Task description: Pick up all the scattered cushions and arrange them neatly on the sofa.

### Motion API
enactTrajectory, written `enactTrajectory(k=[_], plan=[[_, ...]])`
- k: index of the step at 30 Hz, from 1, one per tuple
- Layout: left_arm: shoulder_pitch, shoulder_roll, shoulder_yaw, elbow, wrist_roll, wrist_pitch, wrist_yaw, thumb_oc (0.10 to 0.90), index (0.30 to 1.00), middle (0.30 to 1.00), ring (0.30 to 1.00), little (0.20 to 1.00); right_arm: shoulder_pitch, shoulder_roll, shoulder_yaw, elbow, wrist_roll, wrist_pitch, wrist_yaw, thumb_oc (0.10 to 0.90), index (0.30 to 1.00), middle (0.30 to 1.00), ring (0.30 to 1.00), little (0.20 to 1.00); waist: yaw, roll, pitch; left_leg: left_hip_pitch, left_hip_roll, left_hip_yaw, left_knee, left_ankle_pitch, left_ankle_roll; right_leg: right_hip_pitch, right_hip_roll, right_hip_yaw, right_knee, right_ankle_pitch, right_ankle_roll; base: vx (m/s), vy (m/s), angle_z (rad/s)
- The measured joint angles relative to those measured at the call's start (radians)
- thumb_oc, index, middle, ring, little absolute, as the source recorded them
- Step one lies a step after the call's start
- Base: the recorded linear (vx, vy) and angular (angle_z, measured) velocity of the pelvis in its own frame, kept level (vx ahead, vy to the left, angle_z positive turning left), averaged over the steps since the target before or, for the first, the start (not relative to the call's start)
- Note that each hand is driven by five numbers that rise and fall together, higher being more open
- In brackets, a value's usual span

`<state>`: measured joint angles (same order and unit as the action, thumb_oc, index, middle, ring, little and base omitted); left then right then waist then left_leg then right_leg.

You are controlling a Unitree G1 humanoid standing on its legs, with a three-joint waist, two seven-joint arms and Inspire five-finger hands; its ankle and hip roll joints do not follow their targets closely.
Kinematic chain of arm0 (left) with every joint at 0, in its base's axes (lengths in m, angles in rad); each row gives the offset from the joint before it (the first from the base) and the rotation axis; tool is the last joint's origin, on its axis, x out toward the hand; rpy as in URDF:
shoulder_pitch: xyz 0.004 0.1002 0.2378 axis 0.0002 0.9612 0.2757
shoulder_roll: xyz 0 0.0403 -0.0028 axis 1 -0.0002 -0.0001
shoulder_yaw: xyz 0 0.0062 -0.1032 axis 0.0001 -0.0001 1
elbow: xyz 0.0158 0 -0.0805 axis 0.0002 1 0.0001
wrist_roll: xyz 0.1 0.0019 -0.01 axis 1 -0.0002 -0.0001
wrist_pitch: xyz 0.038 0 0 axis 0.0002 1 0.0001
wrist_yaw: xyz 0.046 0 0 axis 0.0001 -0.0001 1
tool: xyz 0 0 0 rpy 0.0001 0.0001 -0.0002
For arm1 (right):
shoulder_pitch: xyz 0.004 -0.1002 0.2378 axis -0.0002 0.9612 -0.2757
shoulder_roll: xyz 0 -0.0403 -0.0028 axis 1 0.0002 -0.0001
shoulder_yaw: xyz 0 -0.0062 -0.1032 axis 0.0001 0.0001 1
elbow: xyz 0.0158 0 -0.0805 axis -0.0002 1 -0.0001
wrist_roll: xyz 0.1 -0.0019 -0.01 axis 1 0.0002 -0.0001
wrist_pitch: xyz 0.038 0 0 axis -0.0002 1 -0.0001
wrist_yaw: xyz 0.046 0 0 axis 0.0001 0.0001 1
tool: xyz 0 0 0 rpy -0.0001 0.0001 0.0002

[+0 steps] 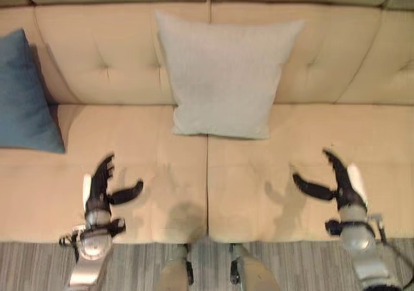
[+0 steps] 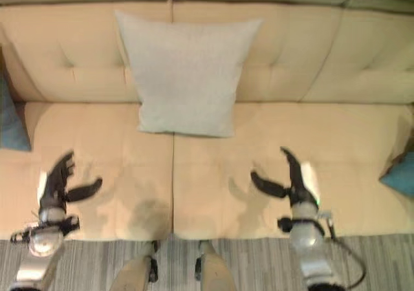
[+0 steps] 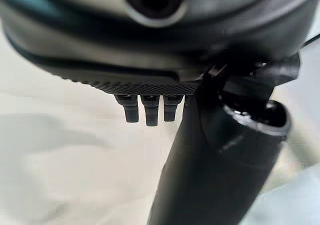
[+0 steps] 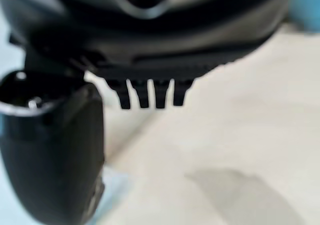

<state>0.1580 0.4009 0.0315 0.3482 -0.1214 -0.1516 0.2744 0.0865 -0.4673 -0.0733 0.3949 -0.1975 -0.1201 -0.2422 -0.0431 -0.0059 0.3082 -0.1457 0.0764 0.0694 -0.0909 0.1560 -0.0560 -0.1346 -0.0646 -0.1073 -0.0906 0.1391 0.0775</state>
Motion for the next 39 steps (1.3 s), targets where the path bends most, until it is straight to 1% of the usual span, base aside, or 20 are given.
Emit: enactTrajectory(k=[3,8,10,13,15,16,18,23,24,25,27,30,31,32,33,34,35,36,37,39], plan=[[0.034,-0.075,-0.034,0.209,0.04,0.033,-0.027,0.8,0.9,0.9,0.9,0.9,0.014,0.068,0.071,0.256,0.0,0.016,0.008,0.8,0.9,0.9,0.9,0.9,0.0,0.008,-0.045,0.042,0.003,0.002,-0.001,-0.013,-0.003,0.042,0.003,0.003,0.0,-0.015,0.002,-0.03,-0.086,-0.01],[0.09,-0.104,-0.081,0.266,0.045,0.055,-0.042,0.8,0.9,0.9,0.9,0.9,0.069,0.082,0.124,0.292,0.001,0.019,0.038,0.8,0.9,0.9,0.9,0.9,0.001,0.036,-0.071,0.05,0.013,0.003,-0.006,-0.031,-0.006,0.05,0.01,0.004,0.0,-0.027,0.004,-0.07,-0.128,-0.01],[0.026,-0.13,-0.093,0.505,0.08,0.006,-0.024,0.8,0.9,0.9,0.9,0.9,0.031,0.082,0.175,0.474,0.007,-0.015,0.022,0.8,0.9,0.9,0.9,0.9,0.007,0.053,-0.106,0.056,0.032,-0.001,-0.004,-0.029,-0.015,0.048,0.034,0.026,0.043,-0.058,-0.018,-0.16,-0.104,0.06],[0.026,-0.148,-0.111,0.599,0.085,0.047,-0.02,0.8,0.9,0.9,0.9,0.9,0.032,0.092,0.205,0.521,0.013,-0.005,0.02,0.8,0.9,0.9,0.9,0.9,0.004,0.068,-0.135,0.017,0.056,-0.026,0.033,-0.038,-0.027,0.003,0.07,0.016,0.113,-0.09,-0.046,-0.33,-0.091,0.2],[0.008,-0.161,-0.113,0.652,0.084,0.05,-0.012,0.8,0.9,0.9,0.9,0.9,0.006,0.096,0.217,0.577,0.027,0.002,0.018,0.8,0.9,0.9,0.9,0.9,0.011,0.058,-0.124,-0.01,0.059,-0.045,0.069,-0.001,-0.075,-0.048,0.063,0.009,0.16,-0.101,-0.087,-0.23,-0.015,0.08],[-0.021,-0.169,-0.131,0.699,0.085,0.051,-0.011,0.8,0.9,0.9,0.9,0.9,-0.013,0.096,0.215,0.583,0.042,0.006,0.014,0.8,0.9,0.9,0.9,0.9,0.007,0.015,-0.105,-0.029,0.015,-0.071,0.184,-0.053,-0.065,-0.047,0.015,0.008,0.154,-0.078,-0.117,-0.13,0.029,0.02],[-0.024,-0.179,-0.138,0.709,0.085,0.051,-0.008,0.8,0.9,0.9,0.9,0.9,-0.019,0.09,0.213,0.573,0.053,-0.001,-0.001,0.8,0.9,0.9,0.9,0.9,-0.002,-0.026,-0.099,-0.018,-0.039,-0.069,0.29,-0.104,-0.039,-0.039,-0.035,0.016,0.144,-0.075,-0.104,-0.08,0.042,0.05],[-0.046,-0.194,-0.149,0.735,0.084,0.051,0.0,0.8,0.9,0.9,0.9,0.9,-0.067,0.082,0.192,0.633,0.064,0.005,-0.009,0.8,0.9,0.9,0.9,0.9,-0.025,-0.001,-0.106,0.088,-0.051,-0.117,0.333,-0.229,-0.015,-0.013,-0.025,0.051,0.128,-0.049,-0.072,-0.12,0.111,-0.14],[-0.063,-0.202,-0.152,0.732,0.085,0.049,-0.001,0.8,0.9,0.9,0.9,0.9,-0.073,0.083,0.192,0.65,0.068,0.002,-0.01,0.8,0.9,0.9,0.9,0.9,-0.033,0.024,-0.12,0.108,-0.045,-0.13,0.275,-0.259,-0.011,-0.023,-0.016,0.054,0.124,-0.037,-0.052,-0.18,0.153,-0.15],[-0.086,-0.201,-0.17,0.731,0.085,0.049,-0.001,0.8,0.9,0.9,0.9,0.9,-0.083,0.086,0.192,0.674,0.069,0.004,-0.01,0.8,0.9,0.9,0.9,0.9,-0.038,0.027,-0.12,0.12,-0.049,-0.129,0.241,-0.27,0.005,-0.027,-0.021,0.054,0.123,-0.022,-0.045,-0.2,0.153,-0.01],[-0.131,-0.199,-0.202,0.714,0.085,0.048,-0.002,0.8,0.9,0.9,0.9,0.9,-0.102,0.104,0.193,0.715,0.07,0.017,-0.007,0.8,0.9,0.9,0.9,0.9,-0.044,0.008,-0.119,0.137,-0.087,-0.13,0.164,-0.234,0.043,-0.038,-0.063,0.059,0.12,-0.01,-0.012,-0.24,0.185,0.1],[-0.134,-0.201,-0.217,0.693,0.085,0.045,-0.001,0.8,0.9,0.9,0.9,0.9,-0.092,0.129,0.182,0.728,0.093,0.024,-0.006,0.8,0.9,0.9,0.9,0.9,-0.055,-0.007,-0.132,0.142,-0.132,-0.13,0.116,-0.204,0.066,-0.067,-0.101,0.085,0.123,-0.001,0.024,-0.3,0.163,-0.07],[-0.146,-0.199,-0.22,0.703,0.086,0.046,-0.001,0.8,0.9,0.9,0.9,0.9,-0.082,0.149,0.181,0.729,0.104,0.028,-0.008,0.8,0.9,0.9,0.9,0.9,-0.058,-0.023,-0.131,0.132,-0.165,-0.125,0.121,-0.178,0.076,-0.073,-0.131,0.094,0.105,0.028,0.062,-0.48,0.159,-0.07],[-0.151,-0.199,-0.22,0.707,0.086,0.047,0.0,0.8,0.9,0.9,0.9,0.9,-0.08,0.156,0.183,0.73,0.104,0.035,-0.006,0.8,0.9,0.9,0.9,0.9,-0.058,-0.026,-0.128,0.126,-0.17,-0.123,0.12,-0.178,0.082,-0.079,-0.139,0.096,0.104,0.033,0.073,-0.39,0.122,0.0],[-0.169,-0.193,-0.23,0.726,0.094,0.046,0.003,0.8,0.9,0.9,0.9,0.9,-0.07,0.172,0.181,0.74,0.111,0.037,-0.011,0.8,0.9,0.9,0.9,0.9,-0.064,-0.045,-0.132,0.086,-0.198,-0.114,0.15,-0.172,0.085,-0.098,-0.155,0.109,0.105,0.086,0.083,-0.38,0.097,-0.03],[-0.186,-0.194,-0.239,0.751,0.098,0.048,0.004,0.8,0.9,0.9,0.9,0.9,-0.086,0.178,0.184,0.753,0.119,0.043,-0.01,0.8,0.9,0.9,0.9,0.9,-0.062,-0.042,-0.123,0.065,-0.188,-0.111,0.184,-0.179,0.094,-0.115,-0.156,0.126,0.102,0.12,0.096,-0.31,0.091,-0.2],[-0.194,-0.194,-0.235,0.766,0.108,0.049,0.005,0.8,0.9,0.9,0.9,0.9,-0.112,0.19,0.184,0.765,0.13,0.043,-0.012,0.8,0.9,0.9,0.9,0.9,-0.066,-0.042,-0.116,0.022,-0.183,-0.073,0.221,-0.181,0.105,-0.128,-0.148,0.144,0.051,0.218,0.116,-0.31,0.091,-0.45],[-0.196,-0.194,-0.232,0.781,0.108,0.049,0.005,0.8,0.9,0.9,0.9,0.9,-0.126,0.199,0.185,0.761,0.133,0.041,-0.011,0.8,0.9,0.9,0.9,0.9,-0.051,-0.031,-0.105,0.016,-0.165,-0.061,0.219,-0.181,0.115,-0.135,-0.13,0.14,0.07,0.209,0.121,-0.14,0.051,-0.42],[-0.198,-0.2,-0.222,0.789,0.108,0.049,0.005,0.8,0.9,0.9,0.9,0.9,-0.139,0.203,0.184,0.763,0.135,0.042,-0.011,0.8,0.9,0.9,0.9,0.9,-0.052,-0.019,-0.101,0.013,-0.149,-0.059,0.208,-0.176,0.124,-0.14,-0.115,0.127,0.121,0.129,0.148,-0.13,0.036,-0.35],[-0.183,-0.203,-0.22,0.791,0.114,0.048,0.004,0.8,0.9,0.9,0.9,0.9,-0.139,0.205,0.185,0.774,0.138,0.044,-0.009,0.8,0.9,0.9,0.9,0.9,-0.016,0.015,-0.092,0.037,-0.098,-0.051,0.15,-0.13,0.123,-0.122,-0.062,0.068,0.34,-0.083,0.087,-0.18,0.013,-0.28]])
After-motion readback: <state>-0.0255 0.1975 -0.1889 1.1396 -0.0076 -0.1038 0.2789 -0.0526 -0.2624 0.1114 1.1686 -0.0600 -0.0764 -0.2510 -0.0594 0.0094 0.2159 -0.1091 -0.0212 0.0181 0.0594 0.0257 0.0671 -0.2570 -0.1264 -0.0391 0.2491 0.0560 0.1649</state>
